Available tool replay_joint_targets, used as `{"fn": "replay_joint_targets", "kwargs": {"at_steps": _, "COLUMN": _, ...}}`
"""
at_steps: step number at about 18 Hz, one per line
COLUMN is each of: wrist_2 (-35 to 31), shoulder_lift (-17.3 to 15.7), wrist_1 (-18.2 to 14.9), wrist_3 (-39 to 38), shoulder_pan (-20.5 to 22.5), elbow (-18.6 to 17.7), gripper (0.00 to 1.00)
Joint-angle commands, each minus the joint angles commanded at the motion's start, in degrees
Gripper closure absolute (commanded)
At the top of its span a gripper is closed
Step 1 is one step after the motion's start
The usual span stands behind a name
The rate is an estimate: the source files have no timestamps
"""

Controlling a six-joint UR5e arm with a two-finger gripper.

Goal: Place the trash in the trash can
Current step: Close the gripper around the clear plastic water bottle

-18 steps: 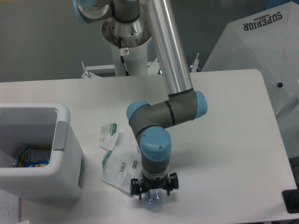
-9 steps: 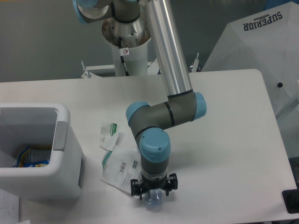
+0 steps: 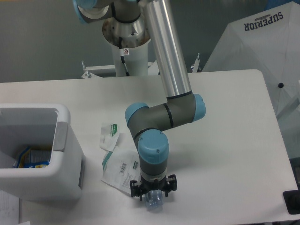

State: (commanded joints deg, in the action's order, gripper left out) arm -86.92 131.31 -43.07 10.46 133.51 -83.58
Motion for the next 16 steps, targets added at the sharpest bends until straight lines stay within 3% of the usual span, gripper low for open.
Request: {"fn": "replay_joint_targets", "kwargs": {"at_steps": 16, "wrist_2": -0.35, "shoulder_lift": -0.09, "wrist_1": 0.0, "wrist_3": 0.0, "shoulder_pan": -0.09, "elbow": 0.0, "gripper": 0.4}}
